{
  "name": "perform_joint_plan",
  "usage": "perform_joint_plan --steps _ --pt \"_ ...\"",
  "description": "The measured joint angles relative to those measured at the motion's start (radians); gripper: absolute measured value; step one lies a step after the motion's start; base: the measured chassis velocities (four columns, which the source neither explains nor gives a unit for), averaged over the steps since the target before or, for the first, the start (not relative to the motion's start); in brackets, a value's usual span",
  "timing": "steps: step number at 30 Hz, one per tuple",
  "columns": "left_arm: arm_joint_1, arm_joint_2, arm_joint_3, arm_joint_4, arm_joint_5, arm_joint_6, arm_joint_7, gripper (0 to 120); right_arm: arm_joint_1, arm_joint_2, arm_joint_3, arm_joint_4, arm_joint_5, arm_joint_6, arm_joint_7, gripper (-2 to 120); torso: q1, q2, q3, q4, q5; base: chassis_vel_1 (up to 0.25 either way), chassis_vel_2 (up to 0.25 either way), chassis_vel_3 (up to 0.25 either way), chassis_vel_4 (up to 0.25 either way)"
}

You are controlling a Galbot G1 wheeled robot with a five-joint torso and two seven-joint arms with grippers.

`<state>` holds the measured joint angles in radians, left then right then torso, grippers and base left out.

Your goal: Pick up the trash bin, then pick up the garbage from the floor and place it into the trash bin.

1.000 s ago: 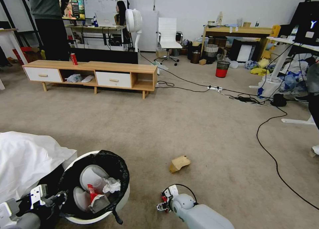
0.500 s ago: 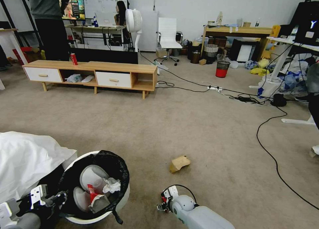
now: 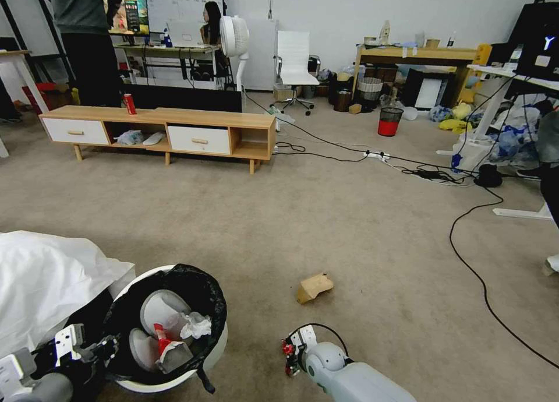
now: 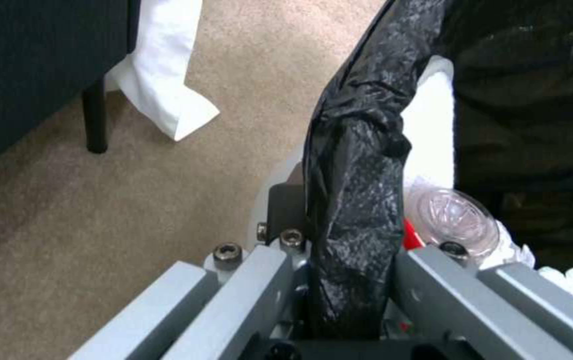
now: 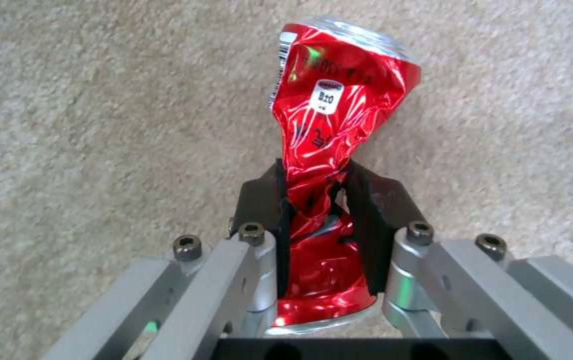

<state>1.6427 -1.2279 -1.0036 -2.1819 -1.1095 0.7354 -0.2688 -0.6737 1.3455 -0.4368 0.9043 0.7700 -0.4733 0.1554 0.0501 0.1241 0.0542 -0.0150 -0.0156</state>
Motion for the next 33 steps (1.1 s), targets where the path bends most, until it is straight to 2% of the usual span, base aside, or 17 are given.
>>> perform_joint_plan --steps 7,12,14,17,19,20,23,24,25,26,28,31,33 --pt "0.0 -0.001 0.002 0.0 0.002 0.0 0.0 1 -0.006 -0.007 0.005 -0.004 -0.011 0.017 -0.011 19 0.0 0.0 0.0 0.0001 0.0001 0.0 0.0 0.0 0.0" --pt "0.003 -0.001 0.005 -0.001 0.005 0.0 0.0 1 -0.021 -0.04 0.008 0.057 0.014 0.01 0.005 19 0.0 0.0 0.0 -0.0002 -0.0001 0.0 0.0 0.0 0.0" --pt "0.006 0.0 0.013 -0.007 0.008 0.0 -0.001 1 -0.039 -0.122 0.023 0.203 0.058 0.011 0.033 19 0.0 0.0 0.0 0.0 0.0002 0.0 0.0 0.0 0.0" --pt "0.008 0.0 0.017 -0.009 0.008 0.0 -0.001 1 -0.043 -0.162 0.026 0.257 0.067 0.026 0.042 18 0.0 0.0 0.0 0.0 0.0003 0.0 0.0 0.0 0.0" --pt "0.011 0.005 0.026 -0.012 0.006 0.0 -0.002 1 -0.041 -0.275 0.043 0.406 0.118 0.055 0.064 18 0.0 0.0 0.0 -0.0007 -0.0004 0.0 0.0 0.0 0.0" --pt "0.011 0.005 0.026 -0.012 0.006 0.0 -0.002 1 -0.041 -0.275 0.043 0.406 0.118 0.055 0.064 18 0.0 0.0 0.0 -0.0007 -0.0004 0.0 0.0 0.0 0.0" --pt "0.012 0.015 0.039 -0.025 -0.006 0.0 -0.009 1 -0.018 -0.38 0.073 0.578 0.156 0.125 0.057 18 0.0 0.0 0.0 -0.0003 -0.0002 0.0 0.0 0.0 0.0" --pt "0.012 0.015 0.039 -0.025 -0.006 0.0 -0.009 1 -0.018 -0.38 0.073 0.578 0.156 0.125 0.057 18 0.0 0.0 0.0 -0.0003 -0.0002 0.0 0.0 0.0 0.0" --pt "0.012 0.02 0.045 -0.032 -0.01 0.0 -0.011 1 -0.005 -0.419 0.093 0.664 0.162 0.161 0.043 18 0.0 0.0 0.0 0.0001 0.0 0.0 0.0 0.0 0.0" --pt "0.012 0.02 0.045 -0.032 -0.01 0.0 -0.011 1 -0.005 -0.419 0.093 0.664 0.162 0.161 0.043 18 0.0 0.0 0.0 0.0001 0.0 0.0 0.0 0.0 0.0" --pt "0.011 0.036 0.054 -0.043 -0.023 0.0 -0.013 1 0.02 -0.472 0.144 0.824 0.181 0.208 0.02 18 0.0 0.0 0.0 0.0 0.0001 0.0 0.0 0.0 0.0" --pt "0.008 0.044 0.057 -0.047 -0.033 0.0 -0.017 1 0.031 -0.492 0.167 0.883 0.192 0.226 0.011 18 0.0 0.0 0.0 0.0001 0.0001 0.0 0.0 0.0 0.0" --pt "0.005 0.062 0.067 -0.055 -0.054 0.0 -0.026 1 0.07 -0.519 0.199 0.991 0.224 0.267 -0.02 18 0.0 0.0 0.0 -0.0003 0.0001 0.0 0.0 0.0 0.0"
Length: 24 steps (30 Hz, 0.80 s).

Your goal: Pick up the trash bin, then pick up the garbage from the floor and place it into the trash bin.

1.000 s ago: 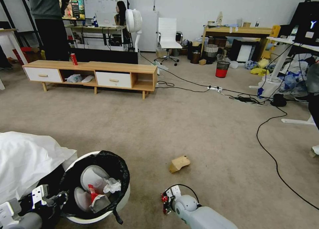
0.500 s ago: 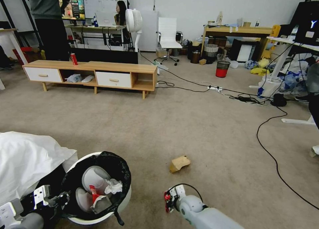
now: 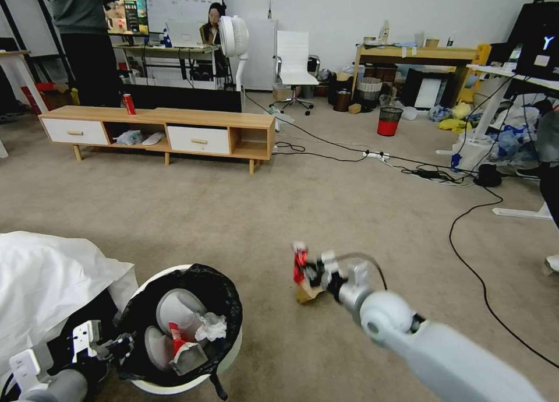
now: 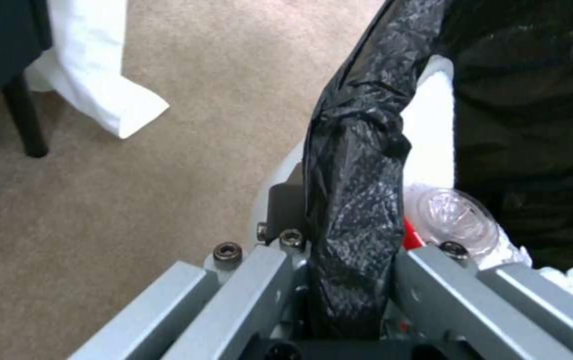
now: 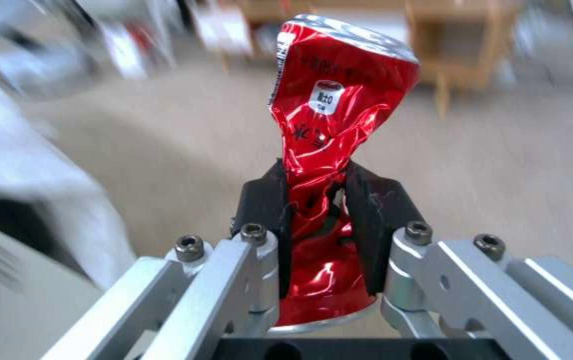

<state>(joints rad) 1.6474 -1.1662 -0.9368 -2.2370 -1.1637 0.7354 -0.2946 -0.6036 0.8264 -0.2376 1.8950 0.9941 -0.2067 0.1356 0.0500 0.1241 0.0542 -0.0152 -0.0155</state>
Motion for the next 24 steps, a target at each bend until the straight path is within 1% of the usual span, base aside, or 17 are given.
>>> perform_joint_plan --steps 1,3,5,7,8,10,11,13,14,16,17,19,20,21,22,23,24 --pt "0.0 0.0 0.0 0.0 0.0 0.0 0.0 1 0.0 0.0 0.0 0.0 0.0 0.0 0.0 18 0.0 0.0 0.0 0.0 0.0 0.0 0.0 0.0 0.0" --pt "-0.001 0.012 0.008 -0.004 -0.002 0.0 -0.002 1 0.061 -0.004 0.0 0.084 0.058 0.028 -0.026 18 0.0 0.0 0.0 0.0001 -0.0001 0.0 0.0 0.0 0.0" --pt "-0.001 0.014 0.009 -0.006 -0.003 0.0 -0.002 1 0.084 -0.001 -0.009 0.106 0.082 0.034 -0.032 18 0.0 0.0 0.0 0.0001 -0.0002 0.0 0.0 0.0 0.0" --pt "0.001 0.016 0.009 -0.016 -0.004 0.0 -0.002 1 0.16 0.015 -0.054 0.155 0.162 0.039 -0.044 18 0.0 0.0 0.0 0.0003 0.0 0.0 0.0 0.0 0.0" --pt "0.001 0.016 0.009 -0.016 -0.004 0.0 -0.002 1 0.16 0.015 -0.054 0.155 0.162 0.039 -0.044 18 0.0 0.0 0.0 0.0003 0.0 0.0 0.0 0.0 0.0" --pt "0.005 0.016 0.005 -0.027 -0.004 0.0 -0.002 1 0.275 0.04 -0.126 0.191 0.268 0.018 -0.032 18 0.0 0.0 0.0 0.0004 -0.0004 0.0 0.0 0.0 0.0" --pt "0.005 0.016 0.005 -0.027 -0.004 0.0 -0.002 1 0.275 0.04 -0.126 0.191 0.268 0.018 -0.032 18 0.0 0.0 0.0 0.0004 -0.0004 0.0 0.0 0.0 0.0" --pt "0.006 0.016 0.002 -0.033 -0.004 0.0 -0.002 1 0.37 0.067 -0.195 0.2 0.325 -0.023 -0.009 18 0.0 0.0 0.0 0.0005 -0.0005 0.0 0.0 0.0 0.0" --pt "0.006 0.016 0.002 -0.033 -0.004 0.0 -0.002 1 0.37 0.067 -0.195 0.2 0.325 -0.023 -0.009 18 0.0 0.0 0.0 0.0005 -0.0005 0.0 0.0 0.0 0.0" --pt "0.005 0.019 0.002 -0.036 -0.004 0.0 -0.002 1 0.442 0.097 -0.261 0.21 0.381 -0.095 0.033 18 0.0 0.0 0.0 0.0002 -0.0003 0.0 0.0 0.0 0.0" --pt "0.005 0.019 0.002 -0.036 -0.004 0.0 -0.002 1 0.442 0.097 -0.261 0.21 0.381 -0.095 0.033 18 0.0 0.0 0.0 0.0002 -0.0003 0.0 0.0 0.0 0.0" --pt "0.005 0.021 0.001 -0.037 -0.004 0.0 -0.002 1 0.482 0.124 -0.305 0.214 0.412 -0.16 0.077 18 0.0 0.0 0.0 0.0001 -0.0004 0.0 0.0 0.0 0.0" --pt "0.005 0.021 0.001 -0.037 -0.004 0.0 -0.002 1 0.482 0.124 -0.305 0.214 0.412 -0.16 0.077 18 0.0 0.0 0.0 0.0001 -0.0004 0.0 0.0 0.0 0.0" --pt "0.004 0.022 0.0 -0.038 -0.004 0.0 -0.002 1 0.509 0.153 -0.336 0.214 0.443 -0.238 0.136 18 0.0 0.0 0.0 0.0002 -0.0004 0.0 0.0 0.0 0.0" --pt "0.004 0.022 0.0 -0.038 -0.004 0.0 -0.002 1 0.509 0.153 -0.336 0.214 0.443 -0.238 0.136 18 0.0 0.0 0.0 0.0002 -0.0004 0.0 0.0 0.0 0.0" --pt "0.003 0.022 -0.001 -0.039 -0.004 0.0 -0.002 1 0.523 0.171 -0.348 0.213 0.466 -0.288 0.173 18 0.0 0.0 0.0 0.0002 -0.0005 0.0 0.0 0.0 0.0" --pt "0.003 0.021 -0.002 -0.04 -0.004 0.0 -0.002 1 0.531 0.183 -0.355 0.211 0.48 -0.318 0.196 18 0.0 0.0 0.0 0.0002 -0.0004 0.0 0.0 0.0 0.0"
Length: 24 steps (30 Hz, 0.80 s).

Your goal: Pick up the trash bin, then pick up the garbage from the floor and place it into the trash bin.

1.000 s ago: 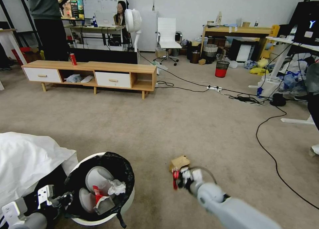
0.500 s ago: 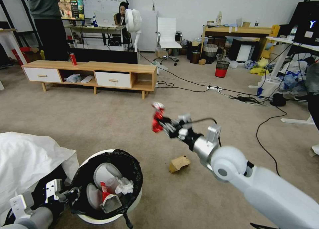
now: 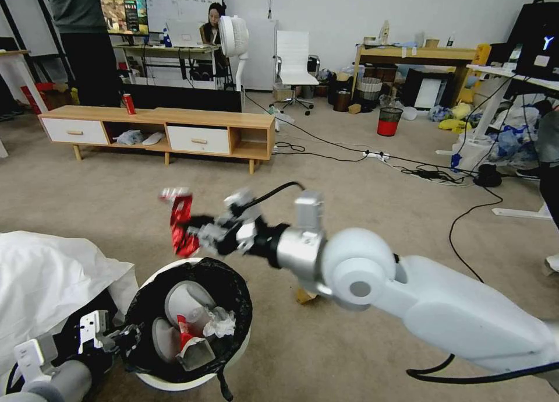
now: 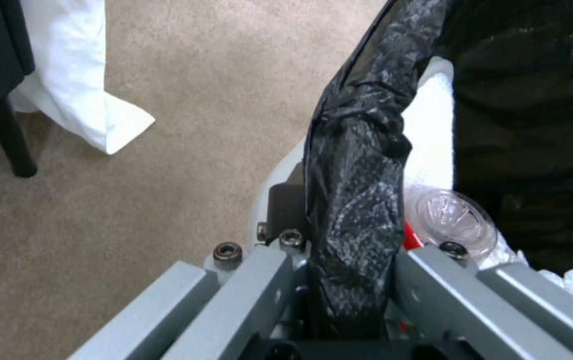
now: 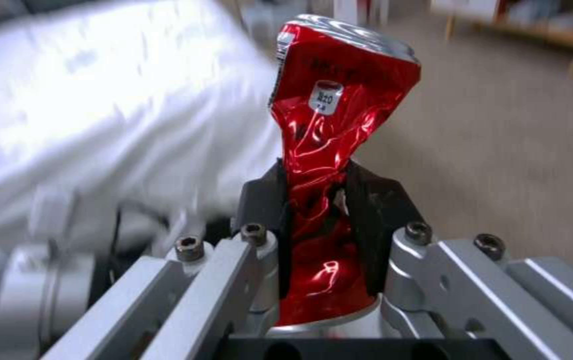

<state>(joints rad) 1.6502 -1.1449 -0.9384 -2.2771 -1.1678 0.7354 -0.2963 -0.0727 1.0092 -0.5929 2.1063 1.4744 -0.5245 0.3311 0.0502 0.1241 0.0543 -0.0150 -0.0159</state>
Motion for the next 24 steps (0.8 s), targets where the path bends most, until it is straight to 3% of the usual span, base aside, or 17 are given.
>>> perform_joint_plan --steps 1,3,10,24 --pt "0.0 0.0 0.0 0.0 0.0 0.0 0.0 1 0.0 0.0 0.0 0.0 0.0 0.0 0.0 18 0.0 0.0 0.0 0.0 0.0 0.0 0.0 0.0 0.0" --pt "-0.001 -0.002 -0.003 -0.003 0.0 0.0 0.001 1 0.024 0.042 -0.027 -0.012 0.042 -0.084 0.066 18 0.0 0.0 0.0 0.0 0.0 0.0 0.0 0.0 0.0" --pt "-0.004 -0.005 -0.011 -0.007 0.0 0.0 0.002 1 0.039 0.076 -0.069 -0.036 0.065 -0.169 0.122 18 0.0 0.0 0.0 -0.0001 0.0002 0.0 0.0 0.0 0.0" --pt "-0.004 -0.016 -0.017 -0.012 -0.001 0.0 0.002 1 -0.033 0.06 -0.098 -0.036 0.047 -0.211 0.152 18 0.0 0.0 0.0 0.0 0.0003 0.0 0.0 0.0 0.0"
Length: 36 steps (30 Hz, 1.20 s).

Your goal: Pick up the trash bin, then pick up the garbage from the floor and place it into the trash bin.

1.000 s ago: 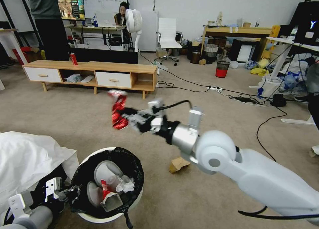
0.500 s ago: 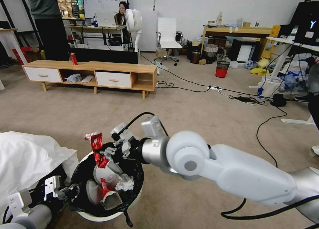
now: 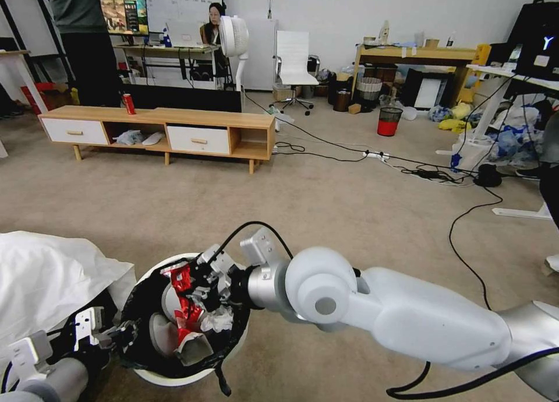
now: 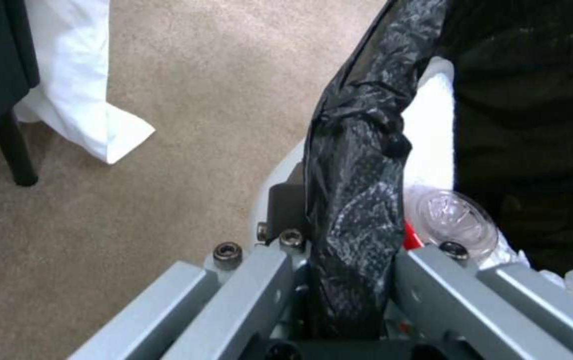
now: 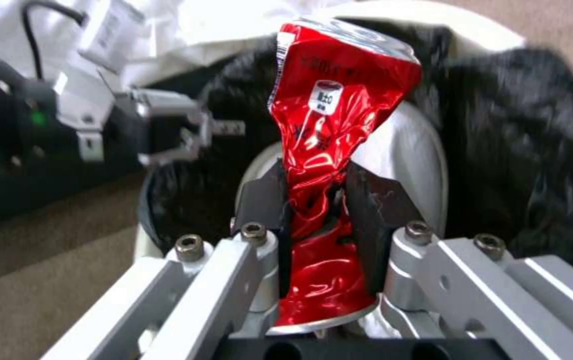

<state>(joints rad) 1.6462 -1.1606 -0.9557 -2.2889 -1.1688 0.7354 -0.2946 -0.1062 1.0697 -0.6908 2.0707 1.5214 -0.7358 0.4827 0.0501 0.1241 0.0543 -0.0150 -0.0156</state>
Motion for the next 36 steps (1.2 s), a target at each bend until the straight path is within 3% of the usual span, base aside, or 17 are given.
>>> perform_joint_plan --steps 13,18,27,31,32,36 --pt "0.009 -0.01 -0.005 -0.012 0.002 0.0 0.001 1 -0.037 -0.007 -0.003 -0.007 -0.039 -0.003 0.015 19 0.0 0.0 0.0 0.0 0.0 0.0 0.0 0.0 0.0" --pt "0.012 -0.011 -0.008 -0.014 0.003 0.0 0.001 1 -0.034 -0.011 0.006 0.004 -0.037 -0.003 0.021 33 0.0 0.0 0.0 0.0 0.0 0.0 0.0 0.0 0.0" --pt "0.016 -0.015 -0.011 -0.019 0.004 0.0 0.001 1 -0.033 -0.011 0.018 0.01 -0.036 -0.001 0.021 70 0.0 0.0 0.0 0.0 0.0 0.0 0.0 0.0 0.0" --pt "0.017 -0.017 -0.012 -0.019 0.004 0.0 0.001 1 -0.034 -0.01 0.018 0.011 -0.037 -0.001 0.021 79 0.0 0.0 0.0 0.0 0.0 0.0 0.0 0.0 0.0" --pt "0.018 -0.018 -0.012 -0.019 0.005 0.0 0.002 1 -0.035 -0.007 0.02 0.011 -0.039 0.0 0.021 88 0.0 0.0 0.0 0.0 0.0 0.0 0.0 0.0 0.0" --pt "0.019 -0.019 -0.012 -0.019 0.007 0.0 0.002 1 -0.036 -0.004 0.027 0.012 -0.044 0.005 0.021 97 0.0 0.0 0.0 0.0 0.0 0.0 0.0 0.0 0.0"
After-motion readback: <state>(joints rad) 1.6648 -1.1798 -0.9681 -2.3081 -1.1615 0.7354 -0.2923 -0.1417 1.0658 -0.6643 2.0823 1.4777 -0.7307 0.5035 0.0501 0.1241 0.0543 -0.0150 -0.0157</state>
